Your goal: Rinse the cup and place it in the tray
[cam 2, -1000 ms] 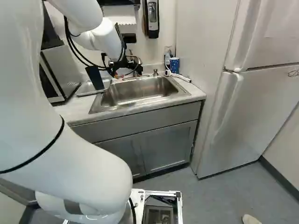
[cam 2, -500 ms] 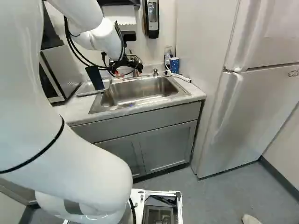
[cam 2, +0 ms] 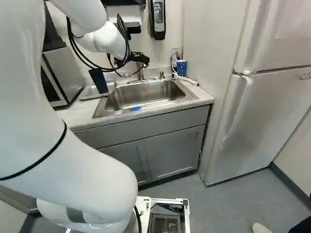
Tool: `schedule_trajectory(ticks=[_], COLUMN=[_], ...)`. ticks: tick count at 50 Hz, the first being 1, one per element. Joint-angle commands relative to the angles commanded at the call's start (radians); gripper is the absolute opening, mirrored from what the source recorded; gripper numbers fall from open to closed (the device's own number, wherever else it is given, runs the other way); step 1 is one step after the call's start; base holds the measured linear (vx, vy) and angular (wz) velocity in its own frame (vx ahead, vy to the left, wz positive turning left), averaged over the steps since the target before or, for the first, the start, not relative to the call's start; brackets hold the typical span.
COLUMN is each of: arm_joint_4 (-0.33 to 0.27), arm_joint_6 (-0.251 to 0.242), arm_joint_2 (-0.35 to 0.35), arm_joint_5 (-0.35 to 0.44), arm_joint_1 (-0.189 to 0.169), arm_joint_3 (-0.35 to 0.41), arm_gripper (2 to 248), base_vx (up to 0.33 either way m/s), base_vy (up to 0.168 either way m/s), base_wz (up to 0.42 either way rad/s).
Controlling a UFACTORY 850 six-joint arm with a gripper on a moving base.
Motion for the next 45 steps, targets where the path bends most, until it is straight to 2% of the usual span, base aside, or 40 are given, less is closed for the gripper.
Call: schedule_trajectory(ticks=[14, 35, 45], arm_joint_4=[0.000, 0.000, 0.000], arm_joint_6=[0.000, 0.000, 0.000], arm_joint_2=[-0.014, -0.121, -0.175], arm_joint_5=[0.147, 0.351, 0.373], arm_joint_1=[0.002, 0.022, 0.036], arm_joint_3=[-0.013, -0.117, -0.171], arm_gripper=[247, 247, 247], base_vx=[0.000, 0.000, 0.000], base_vy=[0.000, 0.000, 0.000], base_wz=[0.000, 0.000, 0.000])
